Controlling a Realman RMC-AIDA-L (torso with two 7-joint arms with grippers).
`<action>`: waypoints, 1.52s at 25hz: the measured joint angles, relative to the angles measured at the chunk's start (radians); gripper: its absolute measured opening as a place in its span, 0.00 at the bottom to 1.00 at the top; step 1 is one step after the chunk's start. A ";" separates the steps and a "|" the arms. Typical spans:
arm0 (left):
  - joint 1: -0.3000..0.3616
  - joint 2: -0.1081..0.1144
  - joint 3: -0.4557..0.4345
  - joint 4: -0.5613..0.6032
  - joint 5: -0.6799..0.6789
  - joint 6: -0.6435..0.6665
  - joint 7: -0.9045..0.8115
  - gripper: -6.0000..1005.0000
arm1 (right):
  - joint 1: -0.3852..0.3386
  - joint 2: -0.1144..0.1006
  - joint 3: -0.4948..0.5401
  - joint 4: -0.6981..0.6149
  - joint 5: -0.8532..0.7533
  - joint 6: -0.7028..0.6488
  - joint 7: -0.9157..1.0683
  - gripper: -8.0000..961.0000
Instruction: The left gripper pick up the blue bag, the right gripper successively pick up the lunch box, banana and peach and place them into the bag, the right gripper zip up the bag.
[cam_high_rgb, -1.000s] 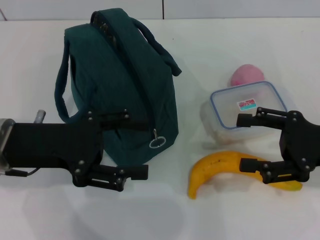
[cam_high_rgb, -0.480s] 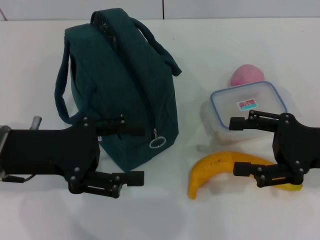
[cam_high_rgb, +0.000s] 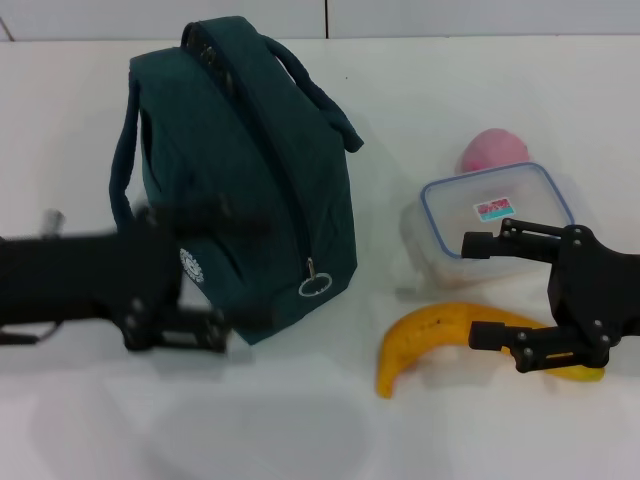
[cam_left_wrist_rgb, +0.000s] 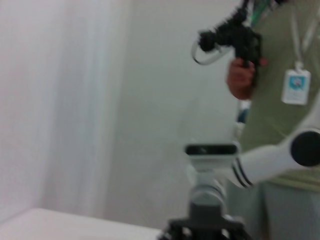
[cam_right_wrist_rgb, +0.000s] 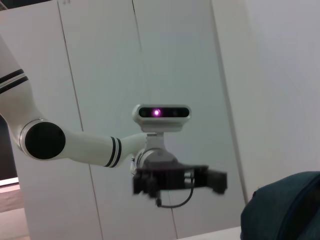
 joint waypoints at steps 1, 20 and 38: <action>-0.002 -0.002 -0.036 -0.001 -0.007 0.000 -0.003 0.86 | -0.002 0.000 0.001 0.000 0.000 0.000 -0.003 0.89; -0.116 0.128 -0.363 0.027 0.121 -0.397 -0.770 0.86 | -0.045 -0.005 0.066 0.014 0.043 0.025 -0.068 0.89; -0.122 0.045 -0.111 0.463 0.473 -0.330 -1.327 0.85 | -0.049 -0.004 0.081 0.014 0.044 0.041 -0.080 0.89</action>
